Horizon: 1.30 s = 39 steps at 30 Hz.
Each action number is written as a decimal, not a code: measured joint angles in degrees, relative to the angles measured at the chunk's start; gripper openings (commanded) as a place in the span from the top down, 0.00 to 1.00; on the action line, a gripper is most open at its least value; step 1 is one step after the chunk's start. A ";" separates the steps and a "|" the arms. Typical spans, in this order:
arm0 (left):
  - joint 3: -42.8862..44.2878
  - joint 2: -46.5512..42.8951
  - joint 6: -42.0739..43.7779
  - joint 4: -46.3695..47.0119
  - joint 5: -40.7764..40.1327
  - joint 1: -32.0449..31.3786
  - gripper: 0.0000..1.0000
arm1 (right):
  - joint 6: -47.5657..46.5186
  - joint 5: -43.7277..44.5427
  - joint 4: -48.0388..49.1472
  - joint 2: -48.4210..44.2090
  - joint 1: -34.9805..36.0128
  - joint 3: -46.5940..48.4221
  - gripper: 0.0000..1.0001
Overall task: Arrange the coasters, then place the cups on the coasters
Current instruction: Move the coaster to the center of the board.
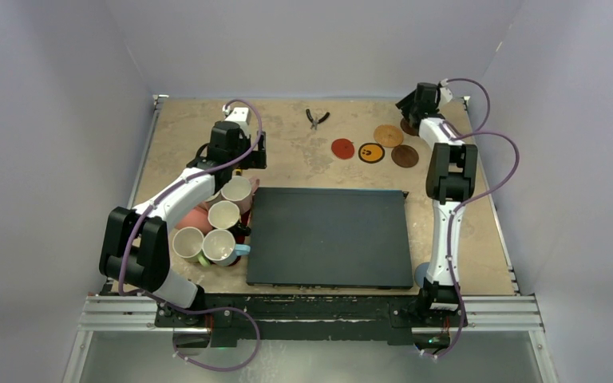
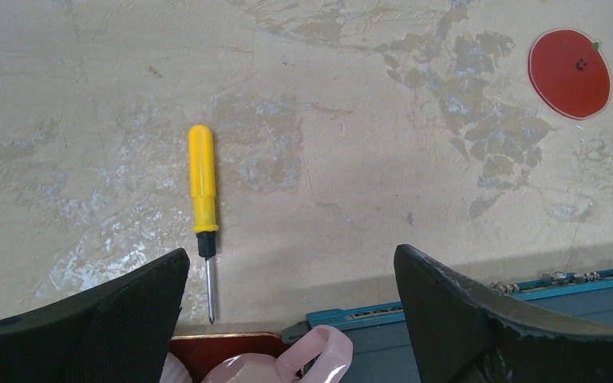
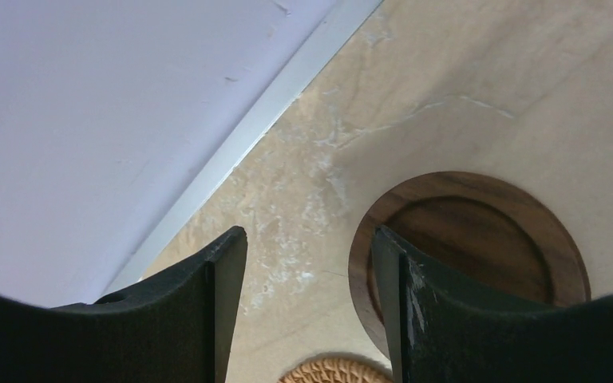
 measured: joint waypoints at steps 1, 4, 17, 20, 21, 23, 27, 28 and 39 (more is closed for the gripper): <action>0.00 0.00 0.00 0.00 0.00 0.00 0.06 | 0.09 -0.09 -0.02 0.31 0.20 0.50 0.37; 0.00 0.00 0.00 0.00 0.00 0.00 0.06 | 0.22 -1.05 -0.09 1.01 0.74 1.57 0.37; 0.00 0.00 0.00 0.00 0.00 0.00 0.05 | 0.00 -6.91 1.86 4.85 2.14 6.49 0.37; 0.00 0.00 0.00 -0.02 0.00 0.00 0.06 | -0.57 -8.59 2.36 5.97 2.91 8.11 0.37; 0.00 0.00 -0.02 0.00 0.00 0.00 0.06 | -0.74 -9.01 2.60 6.21 3.28 8.37 0.37; 0.00 0.00 0.00 0.00 0.00 0.00 0.06 | -1.05 -10.12 2.82 6.47 3.87 8.63 0.37; 0.00 0.00 -0.02 0.00 0.02 0.00 0.05 | -1.95 -11.74 3.32 6.91 4.85 9.05 0.37; 0.00 0.00 -0.02 0.00 0.02 0.00 0.05 | -2.12 -11.98 3.34 6.97 5.01 9.18 0.37; 0.00 0.00 -0.02 0.00 0.07 0.00 0.06 | -5.42 -16.06 2.95 7.04 6.88 9.42 0.37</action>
